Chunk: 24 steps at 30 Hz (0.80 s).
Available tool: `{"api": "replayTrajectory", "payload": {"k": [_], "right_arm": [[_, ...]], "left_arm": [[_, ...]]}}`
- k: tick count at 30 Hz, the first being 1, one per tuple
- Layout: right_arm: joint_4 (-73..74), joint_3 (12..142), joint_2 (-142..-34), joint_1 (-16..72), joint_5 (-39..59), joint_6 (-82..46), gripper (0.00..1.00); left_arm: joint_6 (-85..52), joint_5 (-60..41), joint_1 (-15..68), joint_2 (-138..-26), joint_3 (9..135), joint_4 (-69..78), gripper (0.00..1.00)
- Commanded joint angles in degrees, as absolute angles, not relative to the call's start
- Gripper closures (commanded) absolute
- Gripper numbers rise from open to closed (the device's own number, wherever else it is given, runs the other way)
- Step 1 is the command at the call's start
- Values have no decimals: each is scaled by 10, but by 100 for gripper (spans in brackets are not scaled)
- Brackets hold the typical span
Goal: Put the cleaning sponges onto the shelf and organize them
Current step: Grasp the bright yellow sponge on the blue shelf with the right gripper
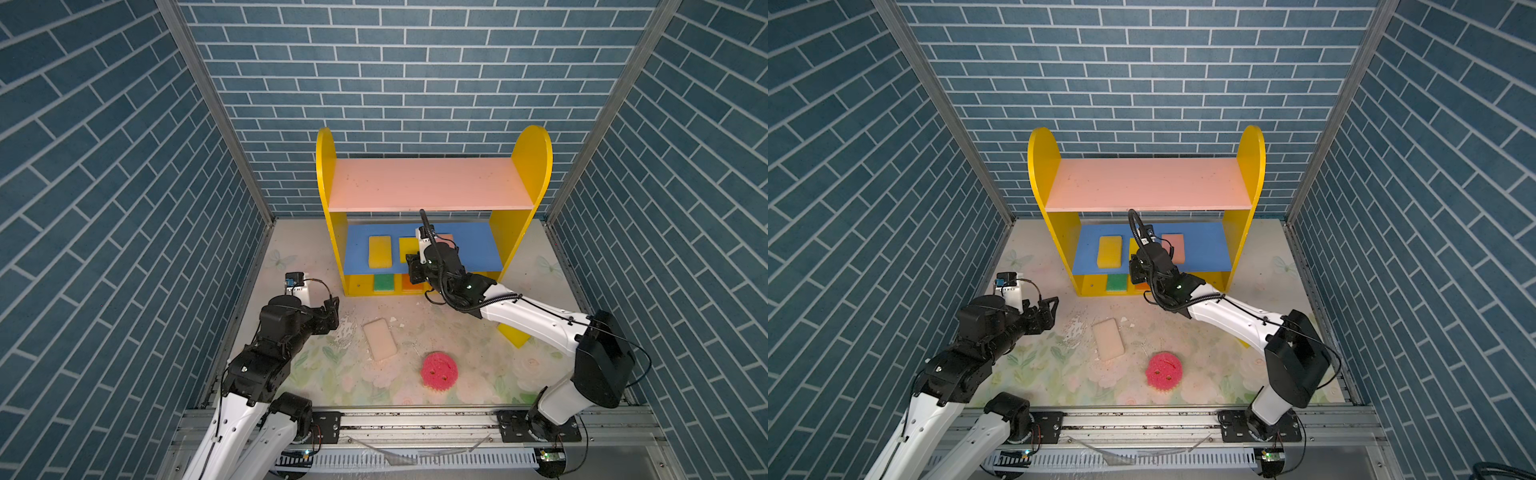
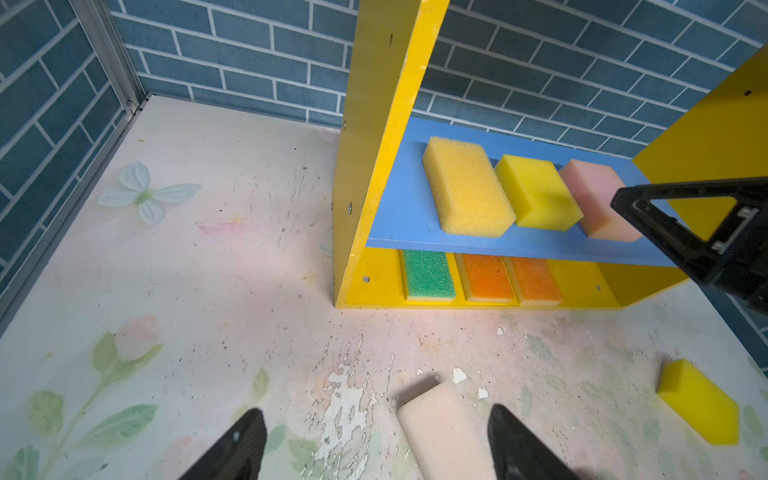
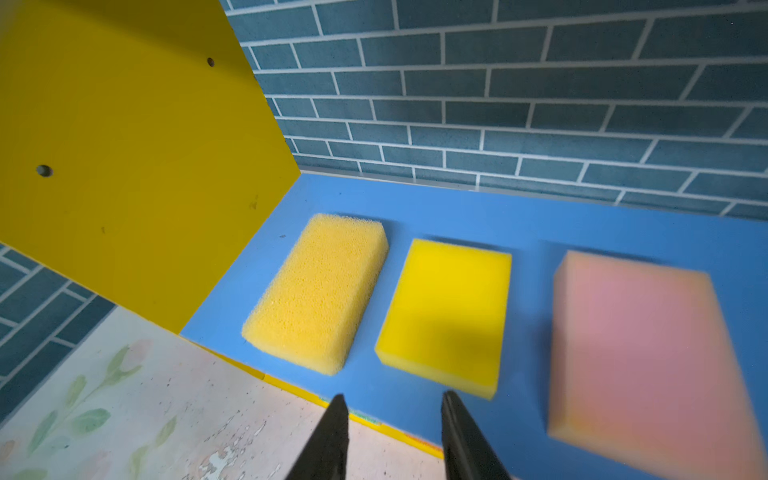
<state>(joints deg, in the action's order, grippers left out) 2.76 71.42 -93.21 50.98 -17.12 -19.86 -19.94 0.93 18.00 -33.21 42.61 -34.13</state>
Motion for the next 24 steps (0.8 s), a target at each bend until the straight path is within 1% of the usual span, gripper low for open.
{"api": "replayTrajectory", "payload": {"k": [1,7,11,19,22,24], "right_arm": [[33,773,-970,509,-174,-136,63],[4,830,-1025,505,-186,-107,64],[3,840,-1044,498,-180,-105,62],[-19,855,-1080,476,-174,-124,63],[-34,860,-1087,473,-172,-127,66],[-47,864,-1091,472,-169,-128,70]], "left_arm": [[-202,19,176,-327,428,-358,15],[-203,22,176,-322,429,-368,15],[-200,25,176,-320,430,-371,15],[-199,23,176,-330,433,-368,15],[-200,22,176,-332,431,-363,14],[-202,20,176,-333,430,-359,15]]}}
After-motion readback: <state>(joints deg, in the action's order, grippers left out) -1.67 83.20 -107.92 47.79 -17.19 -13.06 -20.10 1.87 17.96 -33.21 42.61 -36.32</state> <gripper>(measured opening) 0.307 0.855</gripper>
